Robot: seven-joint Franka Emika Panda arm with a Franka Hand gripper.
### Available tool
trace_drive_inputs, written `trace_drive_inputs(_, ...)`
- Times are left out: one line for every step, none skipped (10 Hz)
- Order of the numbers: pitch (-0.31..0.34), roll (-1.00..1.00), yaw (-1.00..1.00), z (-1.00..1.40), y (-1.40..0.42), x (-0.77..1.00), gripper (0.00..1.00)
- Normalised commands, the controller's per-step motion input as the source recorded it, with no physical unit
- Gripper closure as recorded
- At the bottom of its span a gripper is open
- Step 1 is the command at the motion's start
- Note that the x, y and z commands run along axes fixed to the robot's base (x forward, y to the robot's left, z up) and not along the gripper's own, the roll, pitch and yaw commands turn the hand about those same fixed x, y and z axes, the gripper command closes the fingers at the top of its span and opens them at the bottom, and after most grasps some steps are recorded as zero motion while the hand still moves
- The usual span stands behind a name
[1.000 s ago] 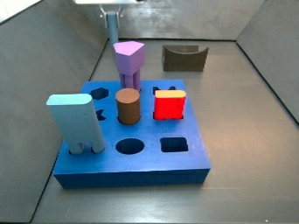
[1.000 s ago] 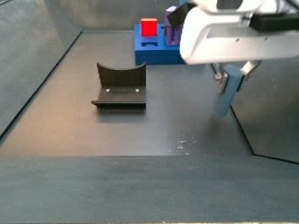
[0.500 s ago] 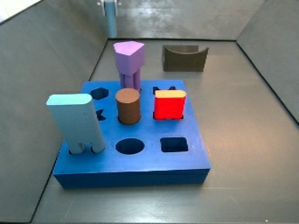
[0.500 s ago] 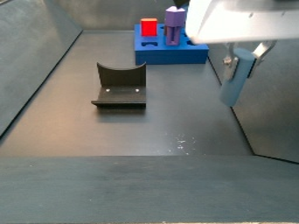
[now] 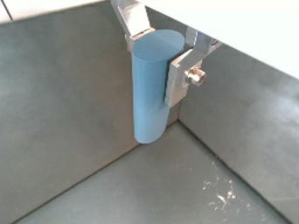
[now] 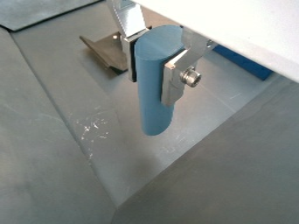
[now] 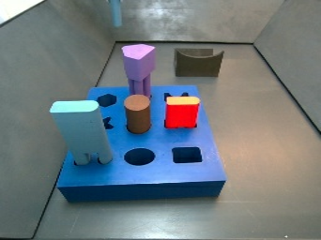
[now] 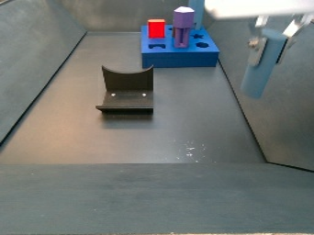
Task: Pick up the oval object. Move up. Move to above the board. Insert the oval object.
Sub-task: Move to above the board.
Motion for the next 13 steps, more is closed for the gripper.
trace_drive_inputs(0.052,0.13,0.03,1.00,0.05,-0.09,1.00)
trace_drive_inputs(0.051,0.12,0.03,1.00,0.04,-0.09,1.00)
trace_drive_inputs(0.052,0.11,0.03,1.00,0.04,-0.08,1.00)
trace_drive_inputs(0.050,0.11,0.03,1.00,0.04,-0.08,1.00)
trace_drive_inputs(0.051,0.11,0.03,1.00,0.03,-0.07,1.00)
trace_drive_inputs(0.050,0.11,0.03,1.00,0.02,-0.06,1.00)
trace_drive_inputs(0.051,0.11,0.03,0.85,0.00,-0.05,1.00)
trace_drive_inputs(0.057,0.10,0.03,0.65,0.00,-0.03,1.00)
trace_drive_inputs(0.061,0.10,0.03,0.55,0.00,-0.02,1.00)
trace_drive_inputs(0.066,0.10,0.03,0.34,-0.01,-0.01,1.00)
trace_drive_inputs(0.066,0.09,0.03,0.18,-0.01,-0.01,1.00)
trace_drive_inputs(0.120,-0.20,-0.68,0.13,-1.00,0.35,1.00)
trace_drive_inputs(0.118,-0.20,-0.67,0.13,-1.00,0.35,1.00)
